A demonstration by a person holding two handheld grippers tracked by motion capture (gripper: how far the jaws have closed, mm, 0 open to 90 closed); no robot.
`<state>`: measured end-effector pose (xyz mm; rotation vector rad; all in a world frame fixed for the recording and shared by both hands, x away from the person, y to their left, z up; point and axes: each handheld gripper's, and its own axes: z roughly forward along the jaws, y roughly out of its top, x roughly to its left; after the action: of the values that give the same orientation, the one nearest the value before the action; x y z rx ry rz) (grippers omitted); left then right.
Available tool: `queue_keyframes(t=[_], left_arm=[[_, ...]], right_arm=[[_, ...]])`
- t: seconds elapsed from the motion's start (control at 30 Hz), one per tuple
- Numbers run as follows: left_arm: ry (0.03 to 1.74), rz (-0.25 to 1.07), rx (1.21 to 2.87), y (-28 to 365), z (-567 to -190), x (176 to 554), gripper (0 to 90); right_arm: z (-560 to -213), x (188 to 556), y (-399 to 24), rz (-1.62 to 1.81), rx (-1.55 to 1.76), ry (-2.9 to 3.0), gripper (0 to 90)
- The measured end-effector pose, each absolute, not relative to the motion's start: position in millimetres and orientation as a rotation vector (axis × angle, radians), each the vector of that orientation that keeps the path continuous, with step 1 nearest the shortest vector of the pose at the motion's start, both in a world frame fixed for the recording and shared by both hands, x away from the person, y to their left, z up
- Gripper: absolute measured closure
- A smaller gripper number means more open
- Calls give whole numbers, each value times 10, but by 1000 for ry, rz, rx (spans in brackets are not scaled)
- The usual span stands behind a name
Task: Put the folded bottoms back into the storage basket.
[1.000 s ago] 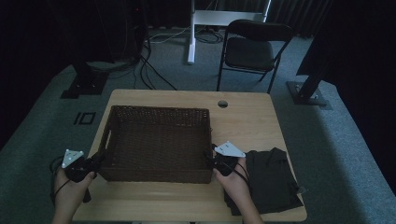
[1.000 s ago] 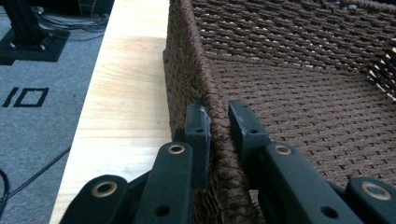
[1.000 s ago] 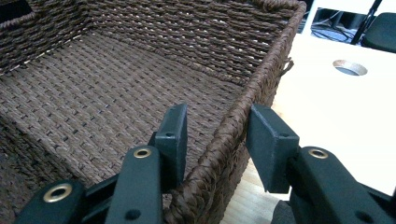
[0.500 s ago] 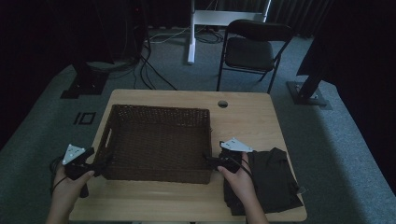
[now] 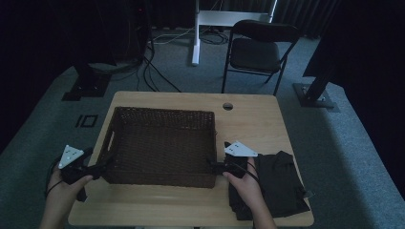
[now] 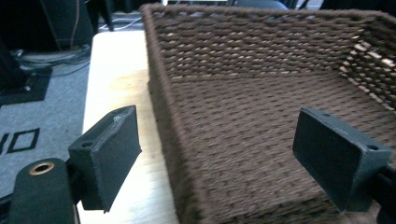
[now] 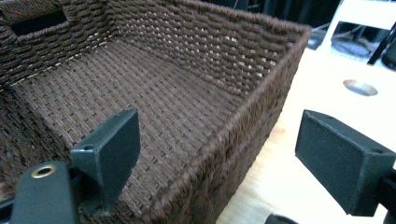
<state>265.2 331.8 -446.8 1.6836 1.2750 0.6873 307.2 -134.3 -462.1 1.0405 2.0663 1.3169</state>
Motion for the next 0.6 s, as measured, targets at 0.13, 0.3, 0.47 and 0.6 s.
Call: queue_keyframes(t=[0.13,0.3,0.47,0.6], left_arm=[[1225,672,1701,3192,-4396,2644,154],[1171,658,1725,3051,-4328,2662,154],[1136,637,1745,2929,-4308,2685,155],[1077,603,1763,2737,-4260,2714,155]], right_arm=[[-4575,3045,-1357,1284,991,2060,123],[-4499,3026,-1418,1281,977,1984,118],[-4473,3015,-1461,1289,970,1986,117],[-4448,2989,-1563,1262,968,1981,114]])
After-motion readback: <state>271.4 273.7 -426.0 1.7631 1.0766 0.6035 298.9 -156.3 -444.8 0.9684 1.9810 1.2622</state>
